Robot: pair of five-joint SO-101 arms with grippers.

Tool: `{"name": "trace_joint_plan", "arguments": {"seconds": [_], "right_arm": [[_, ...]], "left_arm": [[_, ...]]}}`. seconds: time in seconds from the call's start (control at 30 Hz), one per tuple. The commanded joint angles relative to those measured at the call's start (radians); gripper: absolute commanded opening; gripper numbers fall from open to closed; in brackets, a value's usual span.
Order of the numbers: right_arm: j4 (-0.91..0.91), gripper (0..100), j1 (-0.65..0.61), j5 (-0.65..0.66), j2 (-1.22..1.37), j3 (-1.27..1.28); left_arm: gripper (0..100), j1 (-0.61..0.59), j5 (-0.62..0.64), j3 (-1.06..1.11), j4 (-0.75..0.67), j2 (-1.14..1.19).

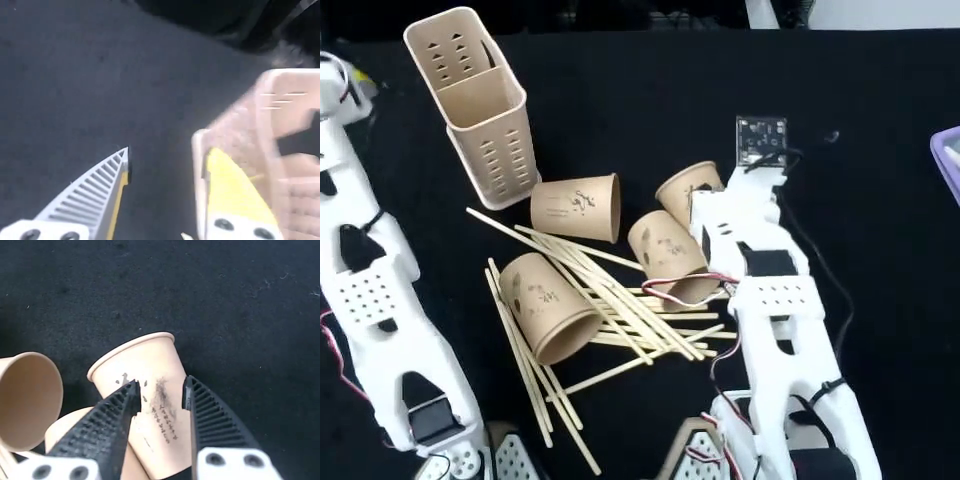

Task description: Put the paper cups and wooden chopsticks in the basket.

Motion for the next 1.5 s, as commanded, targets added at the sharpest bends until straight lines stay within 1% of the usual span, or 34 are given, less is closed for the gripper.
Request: {"name": "trace_joint_plan", "arguments": {"seconds": [0.0,0.17,0.4,0.5,0.6,0.67,0.7,0.73,0.8,0.83,0.87,0.9,1.03,1.1,1.17,1.23,1.3,1.47], "right_arm": [[-0.02,14.7,-0.02,-0.005,-0.002,0.002],[-0.02,14.7,-0.017,-0.005,-0.002,0.002],[-0.02,14.8,-0.017,-0.005,-0.002,0.001],[-0.02,14.8,-0.017,-0.005,-0.002,0.001],[-0.02,14.7,-0.015,-0.005,-0.002,0.002],[-0.02,14.7,-0.015,-0.005,-0.002,0.005],[-0.02,14.7,-0.015,-0.005,-0.004,0.008],[-0.02,14.7,-0.015,-0.005,-0.004,0.01],[-0.02,14.7,-0.017,-0.005,-0.004,0.01],[-0.02,14.7,-0.017,-0.005,-0.004,0.01],[-0.02,14.7,-0.015,-0.005,-0.004,0.01],[-0.02,14.6,-0.015,-0.005,-0.004,0.01],[-0.02,14.6,-0.015,-0.005,-0.004,0.012],[-0.02,14.6,-0.015,-0.005,-0.004,0.012],[-0.02,14.6,-0.015,-0.005,-0.004,0.012],[-0.02,14.7,-0.015,-0.005,-0.004,0.012],[-0.02,14.7,-0.015,-0.005,-0.004,0.012],[-0.02,14.8,-0.015,-0.005,-0.004,0.013]], "left_arm": [[30,0.081,0.118,0.012,0.037,-0.129],[30,0.147,0.124,0.223,0.037,-0.207],[30,0.222,0.123,0.725,0.029,-0.503],[30,0.263,0.124,0.905,-0.08,-0.56],[30,0.295,0.123,1.0,-0.167,-0.575],[29,0.321,0.117,1.027,-0.186,-0.577],[26,0.335,0.115,1.033,-0.186,-0.577],[22,0.354,0.115,1.033,-0.183,-0.577],[10,0.383,0.078,1.032,-0.189,-0.58],[4,0.398,0.04,1.024,-0.203,-0.582],[2,0.414,-0.017,1.013,-0.209,-0.582],[5,0.423,-0.078,0.997,-0.207,-0.582],[3,0.438,-0.272,0.917,-0.222,-0.574],[5,0.433,-0.348,0.883,-0.224,-0.571],[9,0.433,-0.396,0.878,-0.219,-0.571],[17,0.433,-0.404,0.886,-0.216,-0.571],[23,0.432,-0.367,0.883,-0.215,-0.572],[24,0.397,-0.184,0.846,-0.218,-0.58]]}}
